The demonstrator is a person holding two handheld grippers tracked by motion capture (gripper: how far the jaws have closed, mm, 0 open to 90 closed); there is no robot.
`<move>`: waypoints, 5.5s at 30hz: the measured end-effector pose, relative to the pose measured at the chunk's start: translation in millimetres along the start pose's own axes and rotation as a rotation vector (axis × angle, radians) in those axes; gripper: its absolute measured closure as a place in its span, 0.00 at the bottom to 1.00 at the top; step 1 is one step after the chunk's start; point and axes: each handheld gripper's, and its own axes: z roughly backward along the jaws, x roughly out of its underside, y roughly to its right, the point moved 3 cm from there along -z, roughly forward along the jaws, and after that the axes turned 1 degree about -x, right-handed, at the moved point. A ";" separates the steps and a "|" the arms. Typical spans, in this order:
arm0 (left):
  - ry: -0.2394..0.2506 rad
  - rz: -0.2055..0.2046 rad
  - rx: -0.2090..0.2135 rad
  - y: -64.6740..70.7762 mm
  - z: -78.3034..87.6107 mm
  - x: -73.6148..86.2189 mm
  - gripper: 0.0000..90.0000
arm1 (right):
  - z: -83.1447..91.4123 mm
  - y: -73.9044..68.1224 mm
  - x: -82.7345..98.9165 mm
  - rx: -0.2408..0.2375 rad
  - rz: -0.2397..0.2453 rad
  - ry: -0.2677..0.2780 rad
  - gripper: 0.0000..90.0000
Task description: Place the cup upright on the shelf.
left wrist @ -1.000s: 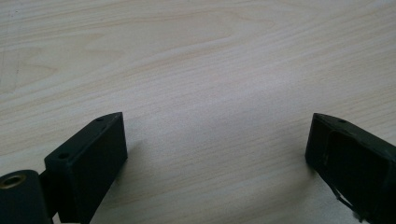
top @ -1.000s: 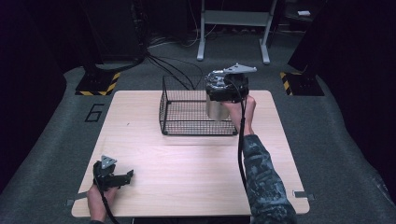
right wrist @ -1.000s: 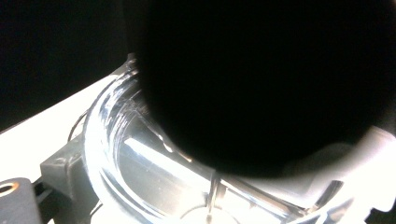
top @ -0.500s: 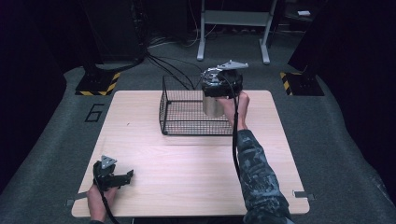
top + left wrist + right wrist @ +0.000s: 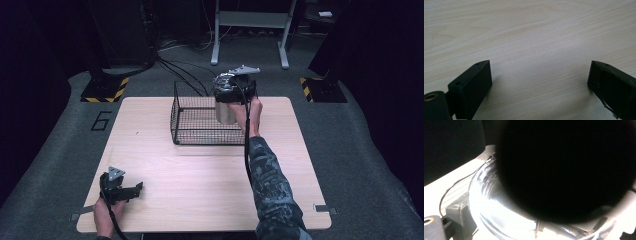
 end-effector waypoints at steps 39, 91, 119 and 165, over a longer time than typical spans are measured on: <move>-0.002 0.005 0.001 0.5 0.2 0.2 0.06 | -58.2 -0.8 29.6 0.021 -0.077 -0.072 0.04; 0.007 0.013 -0.001 0.9 -0.4 -0.3 0.06 | -86.8 -2.3 66.7 0.020 -0.092 -0.135 0.04; 0.016 0.015 -0.005 1.1 -1.0 -0.3 0.06 | -70.2 -5.3 72.3 -0.030 -0.082 -0.158 0.00; 0.016 0.016 -0.005 1.1 -1.0 -0.4 0.06 | 110.0 -25.9 246.2 -0.048 -0.050 -0.235 0.00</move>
